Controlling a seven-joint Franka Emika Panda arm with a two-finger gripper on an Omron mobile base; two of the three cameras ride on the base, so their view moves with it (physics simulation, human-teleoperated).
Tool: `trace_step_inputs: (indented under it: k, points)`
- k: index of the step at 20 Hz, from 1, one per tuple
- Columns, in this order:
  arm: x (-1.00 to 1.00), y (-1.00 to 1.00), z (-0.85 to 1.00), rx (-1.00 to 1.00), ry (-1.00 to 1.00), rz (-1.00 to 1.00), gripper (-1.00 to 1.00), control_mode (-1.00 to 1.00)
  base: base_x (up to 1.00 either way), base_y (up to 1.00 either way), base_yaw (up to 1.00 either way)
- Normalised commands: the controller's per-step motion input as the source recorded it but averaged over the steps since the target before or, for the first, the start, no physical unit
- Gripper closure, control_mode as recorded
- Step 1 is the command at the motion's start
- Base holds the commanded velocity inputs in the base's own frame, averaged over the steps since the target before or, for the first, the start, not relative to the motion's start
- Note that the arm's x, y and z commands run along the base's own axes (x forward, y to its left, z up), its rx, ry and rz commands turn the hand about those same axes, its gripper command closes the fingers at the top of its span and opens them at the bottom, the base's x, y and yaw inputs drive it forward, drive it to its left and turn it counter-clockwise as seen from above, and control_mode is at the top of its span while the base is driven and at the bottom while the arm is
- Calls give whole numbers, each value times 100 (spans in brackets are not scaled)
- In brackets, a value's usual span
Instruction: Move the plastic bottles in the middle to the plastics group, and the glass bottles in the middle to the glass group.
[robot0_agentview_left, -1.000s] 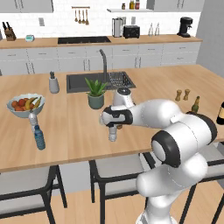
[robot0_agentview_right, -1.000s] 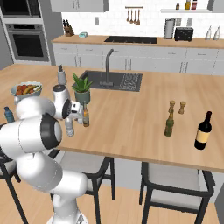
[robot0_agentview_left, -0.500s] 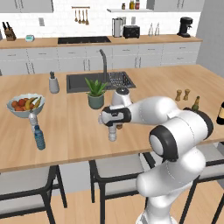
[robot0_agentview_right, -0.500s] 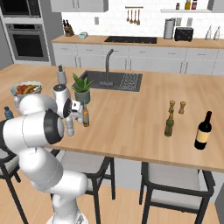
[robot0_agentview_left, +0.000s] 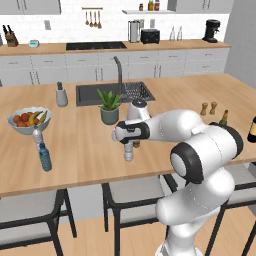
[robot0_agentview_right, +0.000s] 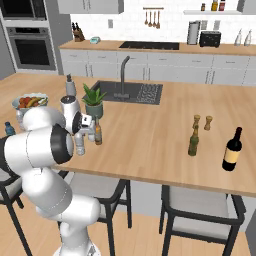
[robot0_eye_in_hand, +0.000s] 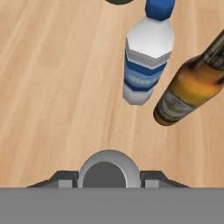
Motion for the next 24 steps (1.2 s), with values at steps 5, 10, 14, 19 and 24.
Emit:
trace_step_inputs:
  k: [5,10,14,19,24]
  points:
    - [-2,0,0,0,0,0,100,-100,0,0,0]
    - [-8,6,24,0,0,0,100,-100,0,0,0]
    - [-44,33,34,0,0,1,100,-100,0,0,0]
    - [-43,64,24,0,0,4,100,-100,0,0,0]
    - [-8,91,10,0,0,2,100,-100,0,0,0]
